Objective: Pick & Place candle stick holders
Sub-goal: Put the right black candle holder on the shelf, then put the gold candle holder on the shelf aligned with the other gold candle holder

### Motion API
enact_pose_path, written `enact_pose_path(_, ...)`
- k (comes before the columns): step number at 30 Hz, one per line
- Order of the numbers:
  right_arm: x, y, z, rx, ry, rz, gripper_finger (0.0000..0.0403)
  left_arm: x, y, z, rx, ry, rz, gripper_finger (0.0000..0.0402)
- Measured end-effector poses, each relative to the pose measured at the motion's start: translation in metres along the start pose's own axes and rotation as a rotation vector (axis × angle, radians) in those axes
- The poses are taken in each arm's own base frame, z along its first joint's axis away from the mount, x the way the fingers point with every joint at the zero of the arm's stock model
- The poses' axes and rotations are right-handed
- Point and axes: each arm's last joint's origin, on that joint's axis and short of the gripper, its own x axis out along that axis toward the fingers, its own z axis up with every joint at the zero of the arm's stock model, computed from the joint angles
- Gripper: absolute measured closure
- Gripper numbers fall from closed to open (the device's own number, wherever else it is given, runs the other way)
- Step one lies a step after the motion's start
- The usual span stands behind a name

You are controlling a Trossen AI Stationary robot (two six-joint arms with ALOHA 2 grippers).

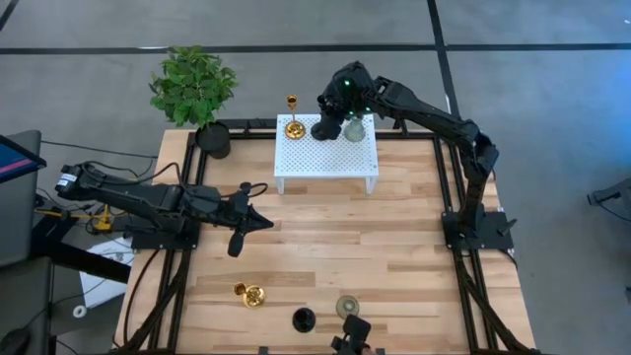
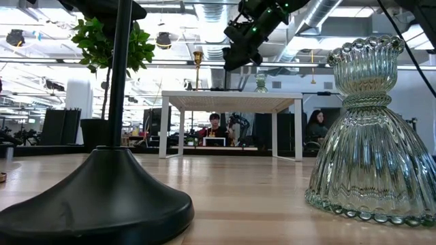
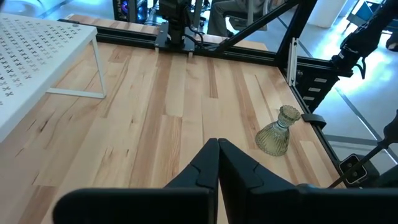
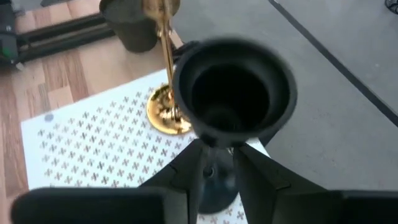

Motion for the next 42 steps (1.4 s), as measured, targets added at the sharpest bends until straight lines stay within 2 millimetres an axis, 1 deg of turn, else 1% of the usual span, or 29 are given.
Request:
enact_pose_path(10,-0.006,0.003,-0.010,-0.046,0.113,0.017,0.0272,0.000,0.000,0.000,0.000,0.000,0.000,0.0395)
enact_pose_path(13,-0.014,0.005,-0.013,-0.078,0.151,0.028,0.0264,0.000,0.000,0.000,0.000,0.000,0.000,0.0395)
enact_pose_path(15,-0.021,0.010,-0.011,-0.093,0.136,0.034,0.0262,0.000,0.000,0.000,0.000,0.000,0.000,0.0396)
enact_pose_path(19,-0.046,0.019,-0.006,-0.111,0.097,0.046,0.0271,0.000,0.000,0.000,0.000,0.000,0.000,0.0395)
enact_pose_path(23,-0.081,0.033,-0.001,-0.139,0.041,0.067,0.0295,0.000,0.000,0.000,0.000,0.000,0.000,0.0396)
enact_pose_path(27,-0.118,0.049,-0.003,-0.171,0.015,0.099,0.0332,0.000,0.000,0.000,0.000,0.000,0.000,0.0397)
enact_pose_path(31,-0.149,0.062,-0.011,-0.196,0.027,0.137,0.0384,0.000,0.000,0.000,0.000,0.000,0.000,0.0395)
enact_pose_path(33,-0.161,0.069,-0.016,-0.213,0.046,0.157,0.0397,0.000,0.000,0.000,0.000,0.000,0.000,0.0395)
enact_pose_path(37,-0.181,0.083,-0.025,-0.244,0.081,0.200,0.0392,0.000,0.000,0.000,0.000,0.000,0.000,0.0396)
enact_pose_path(42,-0.192,0.104,-0.033,-0.254,0.107,0.260,0.0400,0.000,0.000,0.000,0.000,0.000,0.000,0.0395)
